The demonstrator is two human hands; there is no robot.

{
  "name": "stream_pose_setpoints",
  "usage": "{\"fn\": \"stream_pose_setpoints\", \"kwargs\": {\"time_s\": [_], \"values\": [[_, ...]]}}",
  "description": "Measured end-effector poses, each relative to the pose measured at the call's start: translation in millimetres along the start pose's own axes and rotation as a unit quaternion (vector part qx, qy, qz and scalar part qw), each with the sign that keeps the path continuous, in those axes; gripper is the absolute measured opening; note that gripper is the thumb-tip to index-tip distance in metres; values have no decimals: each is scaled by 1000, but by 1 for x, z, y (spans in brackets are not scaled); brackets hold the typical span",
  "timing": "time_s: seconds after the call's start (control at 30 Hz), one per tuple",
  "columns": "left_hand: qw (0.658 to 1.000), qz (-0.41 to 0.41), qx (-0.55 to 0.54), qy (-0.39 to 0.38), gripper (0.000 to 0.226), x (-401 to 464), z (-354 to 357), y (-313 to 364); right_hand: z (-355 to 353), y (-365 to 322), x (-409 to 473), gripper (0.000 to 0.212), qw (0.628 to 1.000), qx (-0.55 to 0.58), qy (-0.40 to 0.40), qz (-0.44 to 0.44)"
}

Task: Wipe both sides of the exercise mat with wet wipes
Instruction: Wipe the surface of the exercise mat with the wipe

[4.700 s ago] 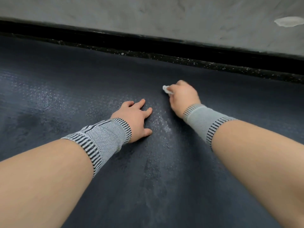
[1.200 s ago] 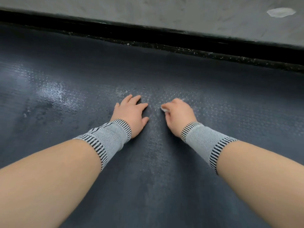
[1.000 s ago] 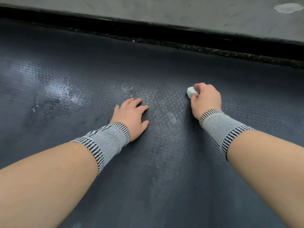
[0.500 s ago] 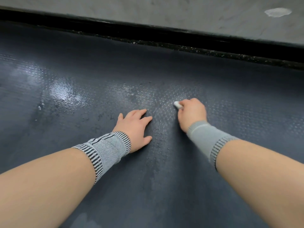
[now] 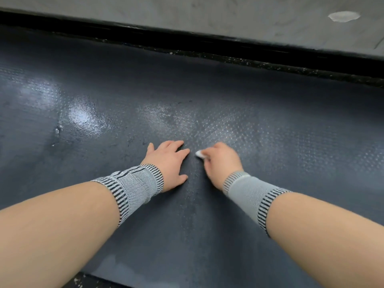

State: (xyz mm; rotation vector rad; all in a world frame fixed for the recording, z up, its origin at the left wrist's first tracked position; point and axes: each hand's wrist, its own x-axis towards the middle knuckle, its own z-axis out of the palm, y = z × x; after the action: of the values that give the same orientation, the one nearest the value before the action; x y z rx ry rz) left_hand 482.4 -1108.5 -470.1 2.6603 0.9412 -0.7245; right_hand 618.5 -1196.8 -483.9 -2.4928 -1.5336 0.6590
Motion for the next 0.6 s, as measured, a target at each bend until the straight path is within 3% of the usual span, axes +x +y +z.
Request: {"fn": "stream_pose_setpoints", "kwargs": {"time_s": [0.07, 0.1, 0.2, 0.27, 0.37, 0.47, 0.6], "values": [[1000, 1, 2, -2, 78, -2, -2, 2, 1, -1, -4, 33, 998, 6, -11, -66], [1000, 2, 4, -4, 78, -4, -2, 2, -4, 7, 1, 33, 999, -1, 0, -51], [1000, 11, 11, -12, 77, -11, 2, 1, -24, 39, 16, 31, 984, 24, 101, 148], [1000, 14, 19, -19, 77, -16, 5, 0, -20, 39, 9, 29, 977, 3, 95, 191], [999, 12, 22, -25, 78, -19, 4, 0, 6, 0, -18, 30, 996, 0, 13, 83], [999, 12, 25, -16, 78, -20, -1, 2, 13, -13, -32, 31, 1000, 18, -1, -13], [999, 30, 43, -13, 78, -29, -6, -11, -10, 27, -15, 26, 981, 46, 93, 164]]}}
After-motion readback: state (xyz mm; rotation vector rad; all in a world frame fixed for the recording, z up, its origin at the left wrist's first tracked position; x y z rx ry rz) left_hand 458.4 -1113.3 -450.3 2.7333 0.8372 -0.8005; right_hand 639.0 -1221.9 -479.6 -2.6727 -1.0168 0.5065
